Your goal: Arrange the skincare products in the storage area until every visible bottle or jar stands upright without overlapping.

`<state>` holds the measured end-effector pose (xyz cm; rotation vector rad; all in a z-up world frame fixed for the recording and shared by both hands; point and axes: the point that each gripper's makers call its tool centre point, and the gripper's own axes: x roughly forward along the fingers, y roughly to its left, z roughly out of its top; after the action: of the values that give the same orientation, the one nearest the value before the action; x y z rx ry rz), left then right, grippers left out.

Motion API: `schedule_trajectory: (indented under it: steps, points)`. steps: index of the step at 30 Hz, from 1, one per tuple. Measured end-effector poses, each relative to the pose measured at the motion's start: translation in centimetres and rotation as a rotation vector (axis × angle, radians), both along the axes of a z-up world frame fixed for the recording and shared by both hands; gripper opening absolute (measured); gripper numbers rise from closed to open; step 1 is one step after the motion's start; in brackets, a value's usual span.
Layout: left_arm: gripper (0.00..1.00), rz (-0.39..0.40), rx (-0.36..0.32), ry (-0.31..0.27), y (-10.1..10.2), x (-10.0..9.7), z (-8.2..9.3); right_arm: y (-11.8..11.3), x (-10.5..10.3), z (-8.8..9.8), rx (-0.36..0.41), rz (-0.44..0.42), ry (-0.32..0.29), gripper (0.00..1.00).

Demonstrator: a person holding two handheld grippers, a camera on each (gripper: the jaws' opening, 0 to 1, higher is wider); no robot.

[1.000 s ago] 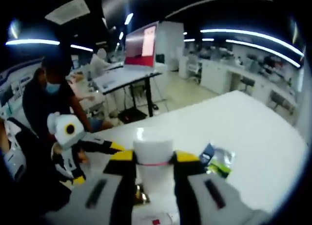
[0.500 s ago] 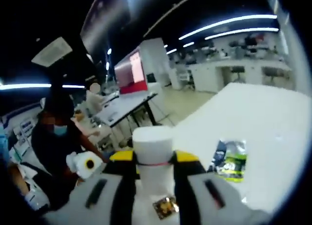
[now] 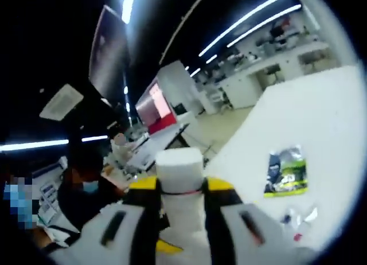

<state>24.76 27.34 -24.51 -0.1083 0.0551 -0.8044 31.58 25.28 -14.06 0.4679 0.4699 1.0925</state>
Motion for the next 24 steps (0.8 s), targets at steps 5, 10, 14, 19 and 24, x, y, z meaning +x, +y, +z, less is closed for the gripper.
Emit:
schedule_trajectory:
  steps: [5, 10, 14, 19, 24]
  points:
    - [0.35, 0.009, -0.002, -0.018, 0.2, 0.1, 0.3, -0.6, 0.2, -0.2, 0.083, -0.019, 0.063, 0.27]
    - [0.28, 0.003, -0.023, -0.084, 0.3, 0.1, 1.1, -0.6, -0.3, -0.2, 0.16, -0.022, 0.111, 0.27]
    - [0.25, 0.005, -0.051, -0.133, 0.4, -0.1, 2.1, -0.6, -0.2, -0.7, 0.184, -0.027, 0.128, 0.27]
    - [0.21, 0.0, -0.101, -0.188, 0.4, -0.5, 3.4, -0.9, 0.4, -1.1, 0.255, -0.037, 0.187, 0.27]
    - [0.19, 0.002, -0.109, -0.202, 0.4, -0.4, 3.5, -1.1, 0.2, -1.6, 0.285, -0.048, 0.203, 0.27]
